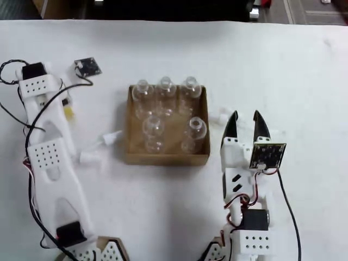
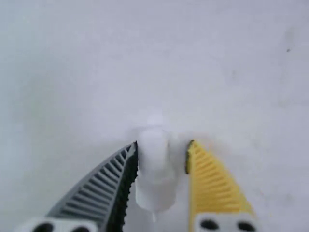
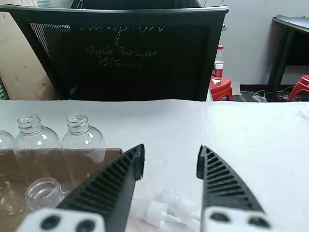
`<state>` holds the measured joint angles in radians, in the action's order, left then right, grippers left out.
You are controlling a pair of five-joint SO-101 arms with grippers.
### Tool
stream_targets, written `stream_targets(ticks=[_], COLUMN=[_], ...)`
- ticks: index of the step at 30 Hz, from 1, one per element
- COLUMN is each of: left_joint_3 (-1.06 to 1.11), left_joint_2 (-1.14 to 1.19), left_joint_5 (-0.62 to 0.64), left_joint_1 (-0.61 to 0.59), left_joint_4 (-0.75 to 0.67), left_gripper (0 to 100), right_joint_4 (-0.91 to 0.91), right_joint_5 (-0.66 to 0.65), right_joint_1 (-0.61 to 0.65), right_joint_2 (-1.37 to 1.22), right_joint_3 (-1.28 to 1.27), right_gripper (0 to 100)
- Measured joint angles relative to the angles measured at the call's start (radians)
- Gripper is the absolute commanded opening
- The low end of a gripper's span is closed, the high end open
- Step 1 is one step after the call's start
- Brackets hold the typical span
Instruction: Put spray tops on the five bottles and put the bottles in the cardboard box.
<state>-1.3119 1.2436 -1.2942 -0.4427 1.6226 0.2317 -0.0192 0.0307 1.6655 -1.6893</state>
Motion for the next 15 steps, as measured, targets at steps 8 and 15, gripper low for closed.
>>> stream_targets(ticks=[8,15], left_joint_3=[-0.008,-0.176], left_joint_2=[0.003,-0.068], left_joint_5=[0.003,0.092], left_joint_1=[0.0,0.023], left_joint_4=[0.02,0.155], left_gripper=[4,4], right_joint_4=[0.0,0.0], right_joint_5=[0.0,0.0], right_joint_1=[0.0,0.0], right_joint_2=[0.0,0.0], right_joint_3=[0.0,0.0], right_gripper=[15.7,15.8])
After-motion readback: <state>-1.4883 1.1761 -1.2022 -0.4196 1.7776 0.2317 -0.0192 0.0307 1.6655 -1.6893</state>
